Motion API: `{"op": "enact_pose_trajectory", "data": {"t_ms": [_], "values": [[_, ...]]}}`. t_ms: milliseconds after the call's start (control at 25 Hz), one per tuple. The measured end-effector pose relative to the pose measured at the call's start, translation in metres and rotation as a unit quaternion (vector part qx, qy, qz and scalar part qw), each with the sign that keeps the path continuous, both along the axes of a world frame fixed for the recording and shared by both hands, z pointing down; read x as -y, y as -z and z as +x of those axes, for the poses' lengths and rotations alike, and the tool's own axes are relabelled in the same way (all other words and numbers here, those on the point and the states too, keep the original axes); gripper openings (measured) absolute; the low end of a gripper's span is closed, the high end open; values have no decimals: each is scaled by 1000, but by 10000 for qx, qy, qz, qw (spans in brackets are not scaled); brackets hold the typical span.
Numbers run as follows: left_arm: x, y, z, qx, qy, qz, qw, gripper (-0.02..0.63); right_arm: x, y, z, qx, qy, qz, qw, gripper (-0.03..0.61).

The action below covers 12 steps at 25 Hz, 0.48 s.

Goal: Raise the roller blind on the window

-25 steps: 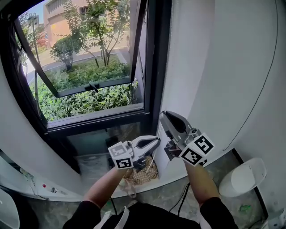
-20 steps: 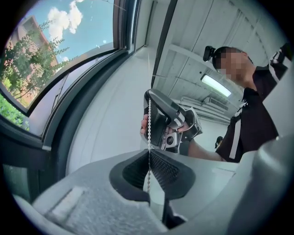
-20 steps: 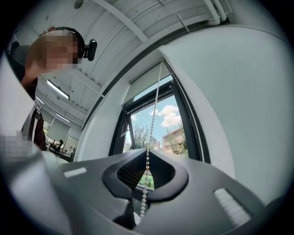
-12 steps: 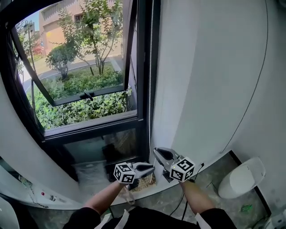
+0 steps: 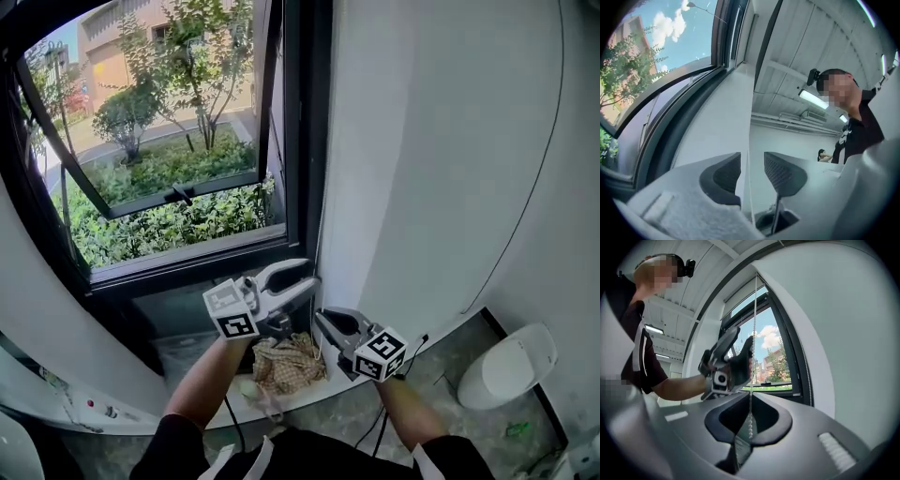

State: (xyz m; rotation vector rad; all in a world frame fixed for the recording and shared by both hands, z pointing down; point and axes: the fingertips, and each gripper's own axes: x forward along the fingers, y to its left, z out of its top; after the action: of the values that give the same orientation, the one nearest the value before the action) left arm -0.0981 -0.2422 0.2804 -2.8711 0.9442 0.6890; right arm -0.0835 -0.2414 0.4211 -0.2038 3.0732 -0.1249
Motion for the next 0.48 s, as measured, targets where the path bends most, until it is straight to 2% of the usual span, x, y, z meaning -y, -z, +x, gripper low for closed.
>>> {"op": "enact_pose_trajectory", "data": {"t_ms": [80,200,360,480], "values": [[6,25,6,38,-112,122,9999,163,-2,0,-2,-25,13,39,10000,17],[16,47,16,283,-21,289,9992,163,-3,0,-3,-24,12,43,10000,17],[6,67,29,572,134,783,9952,161,-6,-2,-3,-44,-4,90,9999,17],[-2,70,34,485,79,861,9951,95,-7,-1,0,-26,-50,114,9999,17]]}}
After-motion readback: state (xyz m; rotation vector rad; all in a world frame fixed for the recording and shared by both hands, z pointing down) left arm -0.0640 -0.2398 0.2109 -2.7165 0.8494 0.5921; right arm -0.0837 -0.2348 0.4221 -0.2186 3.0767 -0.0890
